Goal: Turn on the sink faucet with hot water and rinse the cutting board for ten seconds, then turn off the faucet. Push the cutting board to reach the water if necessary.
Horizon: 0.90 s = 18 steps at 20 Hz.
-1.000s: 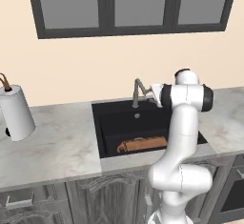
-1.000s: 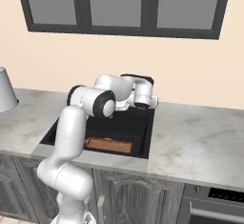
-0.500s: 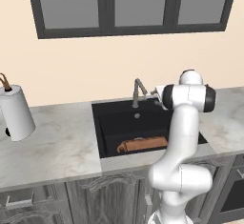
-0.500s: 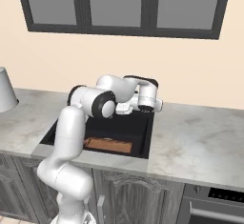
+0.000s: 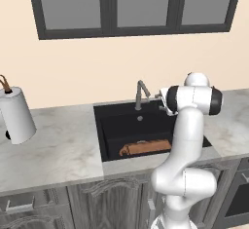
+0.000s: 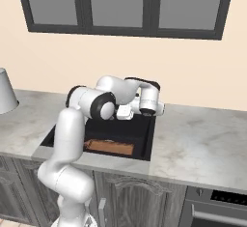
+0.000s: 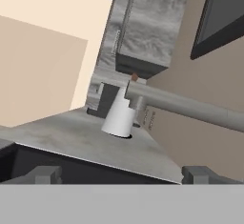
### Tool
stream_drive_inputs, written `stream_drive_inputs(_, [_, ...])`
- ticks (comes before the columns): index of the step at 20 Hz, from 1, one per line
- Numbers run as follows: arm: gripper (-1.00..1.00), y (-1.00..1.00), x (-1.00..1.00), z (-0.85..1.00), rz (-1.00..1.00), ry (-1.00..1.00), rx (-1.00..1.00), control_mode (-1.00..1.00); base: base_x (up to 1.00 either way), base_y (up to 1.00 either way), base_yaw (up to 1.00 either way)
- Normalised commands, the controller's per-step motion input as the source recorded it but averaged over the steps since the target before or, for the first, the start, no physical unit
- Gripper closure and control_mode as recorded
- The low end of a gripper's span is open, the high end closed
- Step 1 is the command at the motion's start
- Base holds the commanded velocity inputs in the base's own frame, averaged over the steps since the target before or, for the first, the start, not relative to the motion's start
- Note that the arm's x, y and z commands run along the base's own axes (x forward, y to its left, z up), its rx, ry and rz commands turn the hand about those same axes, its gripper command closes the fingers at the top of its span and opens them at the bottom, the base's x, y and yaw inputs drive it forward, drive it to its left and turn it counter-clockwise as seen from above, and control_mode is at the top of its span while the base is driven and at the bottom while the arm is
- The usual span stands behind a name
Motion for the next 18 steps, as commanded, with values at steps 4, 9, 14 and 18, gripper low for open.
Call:
stream_drive_inputs(4, [-1.0,-0.21,0.11,0.01,0.0,0.0,0.0,-1.0,0.0,0.0,0.0])
stream_drive_inputs(9, [-1.0,-0.08,0.23,0.02,0.0,0.01,0.0,-1.0,0.0,0.0,0.0])
stream_drive_inputs(14, [-1.0,0.12,0.15,0.0,0.0,0.01,0.0,-1.0,0.0,0.0,0.0])
stream_drive_inputs(18, [-1.0,0.15,0.21,0.0,0.0,0.0,0.0,-1.0,0.0,0.0,0.0])
